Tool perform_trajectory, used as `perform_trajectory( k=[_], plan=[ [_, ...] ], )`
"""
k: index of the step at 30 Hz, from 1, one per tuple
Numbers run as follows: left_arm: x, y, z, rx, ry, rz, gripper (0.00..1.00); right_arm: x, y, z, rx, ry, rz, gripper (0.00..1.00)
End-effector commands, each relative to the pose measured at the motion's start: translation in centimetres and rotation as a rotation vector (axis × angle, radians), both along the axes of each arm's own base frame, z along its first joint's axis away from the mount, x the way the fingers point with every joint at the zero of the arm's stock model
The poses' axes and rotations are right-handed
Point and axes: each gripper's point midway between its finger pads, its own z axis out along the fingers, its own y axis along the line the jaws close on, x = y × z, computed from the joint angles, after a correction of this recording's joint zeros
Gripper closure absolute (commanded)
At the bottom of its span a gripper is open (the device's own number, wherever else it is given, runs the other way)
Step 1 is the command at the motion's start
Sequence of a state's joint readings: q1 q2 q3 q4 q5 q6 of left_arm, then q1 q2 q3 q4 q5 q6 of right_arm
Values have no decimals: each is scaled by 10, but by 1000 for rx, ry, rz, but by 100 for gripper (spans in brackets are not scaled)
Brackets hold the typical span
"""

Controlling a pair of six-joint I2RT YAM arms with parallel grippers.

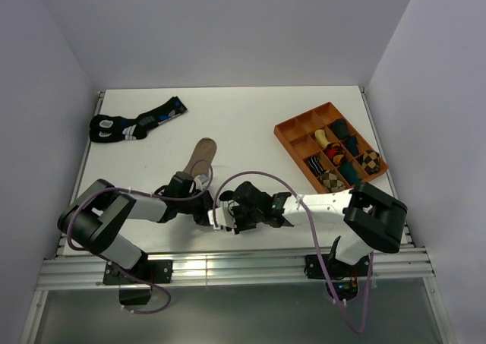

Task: Roll the socks
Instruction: Roll the sock at the center of the board.

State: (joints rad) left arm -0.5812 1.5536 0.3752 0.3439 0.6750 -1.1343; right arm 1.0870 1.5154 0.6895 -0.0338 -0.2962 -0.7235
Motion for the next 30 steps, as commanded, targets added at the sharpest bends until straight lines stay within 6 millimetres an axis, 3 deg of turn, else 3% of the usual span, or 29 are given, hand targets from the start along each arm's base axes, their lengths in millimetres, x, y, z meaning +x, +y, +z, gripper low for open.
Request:
perform_trajectory(
  k=[1,7,17,23,30],
  plan=[
    [7,9,-1,44,-58,46,79,-3,1,-1,-23,49,-5,87],
    [23,17,10,77,-142,123,73,-11,7,7,-69,210,28,88],
    [30,48,10,152,-209,314,68,11,21,18,-71,523,10,88],
    [45,66,35,178,-376,395,61,12,16,8,-138,727,8,87],
    [58,70,67,155,-632,375,61,16,20,11,-168,932,13,87]
  ],
)
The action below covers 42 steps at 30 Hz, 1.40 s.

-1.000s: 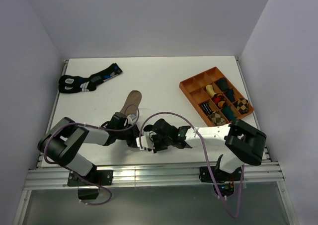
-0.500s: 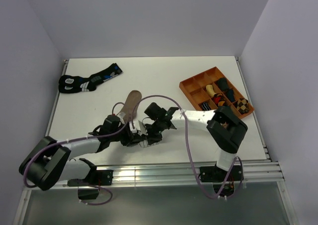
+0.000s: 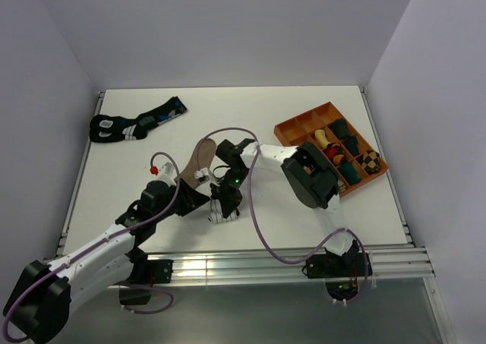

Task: Roll the socks
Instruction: Roll the sock at the center of the board.

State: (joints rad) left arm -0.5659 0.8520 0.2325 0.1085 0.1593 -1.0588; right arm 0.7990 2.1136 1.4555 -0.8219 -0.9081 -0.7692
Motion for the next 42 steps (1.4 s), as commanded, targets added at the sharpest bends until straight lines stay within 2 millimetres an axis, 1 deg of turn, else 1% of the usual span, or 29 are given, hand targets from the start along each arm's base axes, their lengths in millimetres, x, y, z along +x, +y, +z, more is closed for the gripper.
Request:
perform_trajectory(
  k=[1,2,3,4,5,6,7,8,12,13,16,17,22,23,24,26,27,31,32,37,38,42],
  plan=[
    [12,6,9,50,-158,-2,61,-12,-11,0,-39,182,9,87],
    [9,7,3,52,-175,-10,61,-9,-7,4,-17,191,16,86],
    [12,5,12,26,-223,-4,60,-13,-9,7,-22,236,11,86],
    [12,4,14,10,-244,-4,60,-12,-10,4,-28,256,8,86],
    [9,5,10,4,-256,-11,60,-10,-10,3,-28,264,1,86],
    [9,4,12,-5,-279,-9,60,-10,-11,2,-33,274,-4,86],
    [9,1,19,-24,-317,-14,60,-9,-11,-2,-41,278,-8,86],
    [7,2,14,-19,-323,-14,59,-10,-12,-3,-47,286,-11,86],
    [2,-6,16,-18,-385,-45,59,-8,-11,-4,-61,297,-26,85],
    [-1,-11,21,-27,-407,-66,59,-7,-11,-6,-72,295,-29,86],
    [-4,-20,24,-11,-431,-104,58,-5,-10,-7,-81,304,-35,86],
    [-4,-21,18,10,-416,-113,58,-5,-8,-5,-80,309,-39,86],
    [-11,-34,14,18,-452,-203,57,-4,-7,-8,-88,319,-47,86],
    [-11,-35,8,30,-442,-214,57,-4,-7,-8,-88,319,-48,86],
    [-12,-38,12,21,-468,-226,56,-4,-7,-9,-90,325,-49,86],
    [-18,-40,11,8,-482,-254,55,-4,-7,-9,-92,325,-51,86],
    [-18,-42,14,0,-501,-261,55,-3,-6,-9,-92,322,-52,86],
    [-20,-46,10,10,-497,-296,54,-2,-5,-10,-98,323,-56,86],
    [-21,-46,5,23,-484,-304,55,-1,-5,-10,-95,323,-56,86],
    [-23,-48,-3,34,-469,-326,54,-1,-3,-9,-94,326,-57,86],
    [-23,-48,-8,42,-456,-330,54,0,-4,-9,-95,324,-60,86],
    [-26,-48,-16,50,-442,-351,54,-1,-5,-10,-100,328,-61,86]
  ],
)
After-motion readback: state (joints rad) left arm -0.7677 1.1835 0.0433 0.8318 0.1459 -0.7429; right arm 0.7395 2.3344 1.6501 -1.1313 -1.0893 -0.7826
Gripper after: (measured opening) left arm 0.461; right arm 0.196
